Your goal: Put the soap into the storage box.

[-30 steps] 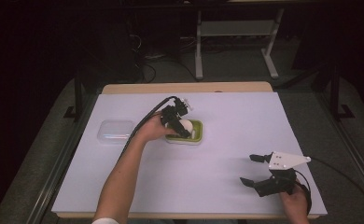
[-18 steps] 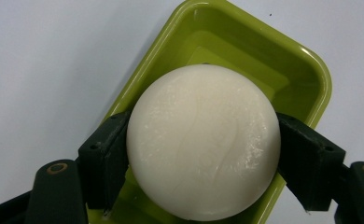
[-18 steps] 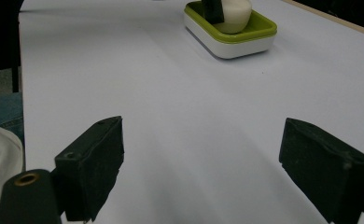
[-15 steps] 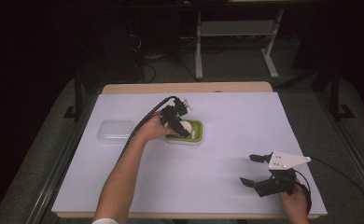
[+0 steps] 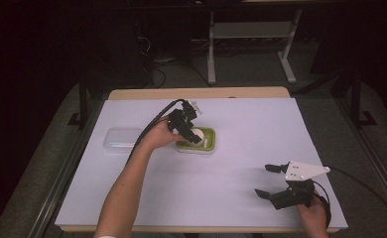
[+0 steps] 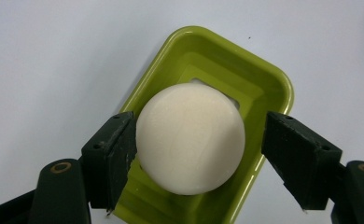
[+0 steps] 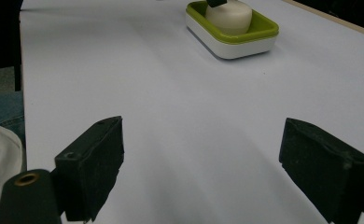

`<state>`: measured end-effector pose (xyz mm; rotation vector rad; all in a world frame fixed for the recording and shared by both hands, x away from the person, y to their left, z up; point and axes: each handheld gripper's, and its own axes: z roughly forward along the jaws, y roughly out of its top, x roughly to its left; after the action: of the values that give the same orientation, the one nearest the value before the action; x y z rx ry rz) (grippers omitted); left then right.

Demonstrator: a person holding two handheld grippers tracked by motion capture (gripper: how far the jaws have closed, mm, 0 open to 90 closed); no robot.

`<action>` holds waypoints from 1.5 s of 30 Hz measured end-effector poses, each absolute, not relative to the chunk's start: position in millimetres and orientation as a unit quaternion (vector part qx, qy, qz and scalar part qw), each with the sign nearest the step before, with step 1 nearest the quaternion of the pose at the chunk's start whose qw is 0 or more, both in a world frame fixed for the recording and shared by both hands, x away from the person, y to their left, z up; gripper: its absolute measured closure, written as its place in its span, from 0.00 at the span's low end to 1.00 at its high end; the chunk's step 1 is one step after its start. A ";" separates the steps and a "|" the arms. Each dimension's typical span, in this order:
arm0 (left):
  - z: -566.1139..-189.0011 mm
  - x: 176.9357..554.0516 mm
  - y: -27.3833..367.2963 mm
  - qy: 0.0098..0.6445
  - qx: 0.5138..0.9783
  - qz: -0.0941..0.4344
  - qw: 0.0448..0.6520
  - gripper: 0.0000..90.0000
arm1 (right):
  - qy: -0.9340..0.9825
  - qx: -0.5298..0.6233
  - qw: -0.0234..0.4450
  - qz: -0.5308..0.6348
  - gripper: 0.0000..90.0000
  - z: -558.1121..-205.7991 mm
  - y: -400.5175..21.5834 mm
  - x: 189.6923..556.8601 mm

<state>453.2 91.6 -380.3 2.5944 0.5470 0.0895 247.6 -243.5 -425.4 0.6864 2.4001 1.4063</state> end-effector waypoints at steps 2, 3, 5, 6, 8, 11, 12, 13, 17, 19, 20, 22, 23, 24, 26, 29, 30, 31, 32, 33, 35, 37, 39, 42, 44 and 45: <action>-379.6 452.1 92.0 0.199 0.949 0.034 0.243 0.29 | 0.829 0.239 0.137 0.486 0.15 -425.3 -244.0 247.2; -379.1 451.6 92.3 0.199 0.949 0.034 0.243 0.29 | 0.829 0.240 0.138 0.486 0.15 -425.3 -244.3 247.1; -378.1 451.2 92.8 0.197 0.949 0.034 0.243 0.29 | 0.829 0.241 0.137 0.486 0.14 -425.4 -244.6 247.0; -377.1 450.4 93.2 0.197 0.949 0.035 0.244 0.29 | 0.829 0.241 0.138 0.486 0.15 -425.5 -244.6 247.0; -376.0 448.7 93.2 0.197 0.948 0.033 0.248 0.28 | 0.829 0.242 0.137 0.485 0.15 -425.5 -244.6 247.0; -374.6 445.7 93.1 0.196 0.946 0.036 0.254 0.28 | 0.829 0.241 0.139 0.485 0.15 -425.6 -244.2 246.8; -373.7 444.8 93.5 0.194 0.947 0.037 0.254 0.28 | 0.830 0.240 0.139 0.485 0.15 -425.6 -244.1 246.8; -373.4 444.0 93.7 0.194 0.946 0.038 0.256 0.28 | 0.830 0.240 0.138 0.485 0.15 -425.6 -244.0 246.8; -370.5 439.8 96.3 0.191 0.946 0.039 0.259 0.28 | 0.830 0.242 0.137 0.484 0.15 -425.7 -244.0 246.8; -370.0 438.2 97.8 0.194 0.945 0.038 0.261 0.28 | 0.830 0.243 0.138 0.483 0.15 -425.9 -243.9 246.9; -370.1 436.9 99.1 0.193 0.945 0.038 0.263 0.28 | 0.830 0.243 0.138 0.483 0.14 -425.8 -243.9 246.9; -370.3 435.9 99.7 0.193 0.945 0.039 0.263 0.28 | 0.830 0.243 0.138 0.483 0.15 -425.7 -243.9 246.9; -370.6 434.8 100.7 0.194 0.944 0.037 0.262 0.28 | 0.830 0.244 0.138 0.482 0.15 -425.7 -244.0 246.8; -370.7 434.6 101.4 0.193 0.945 0.038 0.262 0.28 | 0.830 0.244 0.139 0.482 0.15 -425.6 -244.2 246.6; -370.9 433.4 103.2 0.195 0.944 0.040 0.264 0.28 | 0.829 0.245 0.140 0.482 0.14 -424.8 -245.2 246.5; -370.7 431.5 104.5 0.196 0.944 0.038 0.262 0.27 | 0.826 0.250 0.142 0.484 0.15 -424.7 -247.3 246.4; -370.1 430.8 104.6 0.193 0.946 0.039 0.259 0.26 | 0.827 0.250 0.142 0.484 0.15 -424.8 -247.7 246.5; -370.1 429.5 104.6 0.194 0.944 0.038 0.263 0.26 | 0.827 0.251 0.142 0.483 0.15 -425.0 -247.9 246.6; -369.4 428.3 104.7 0.193 0.944 0.039 0.265 0.26 | 0.827 0.251 0.142 0.483 0.15 -425.1 -247.9 246.6; -368.7 427.1 105.0 0.190 0.944 0.039 0.265 0.26 | 0.827 0.251 0.142 0.482 0.15 -425.1 -248.0 246.6; -367.9 424.8 105.6 0.186 0.946 0.041 0.263 0.26 | 0.827 0.252 0.142 0.482 0.15 -425.2 -248.1 246.5; -368.0 421.6 106.8 0.187 0.945 0.040 0.267 0.26 | 0.828 0.251 0.142 0.482 0.15 -425.3 -248.3 246.2; -367.3 418.7 109.7 0.185 0.945 0.039 0.267 0.25 | 0.828 0.251 0.142 0.481 0.14 -425.2 -248.6 246.1; -367.1 414.1 113.9 0.184 0.945 0.040 0.267 0.25 | 0.827 0.253 0.142 0.482 0.15 -424.9 -248.8 245.8; -366.7 410.8 117.3 0.184 0.944 0.040 0.270 0.24 | 0.827 0.253 0.142 0.481 0.15 -424.7 -248.1 245.3; -366.5 410.0 118.8 0.183 0.944 0.040 0.273 0.24 | 0.828 0.252 0.143 0.481 0.15 -424.5 -247.7 245.3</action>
<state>410.0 118.8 -366.5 2.5391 0.4928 0.1079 245.3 -247.7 -424.5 0.7279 2.3870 1.3861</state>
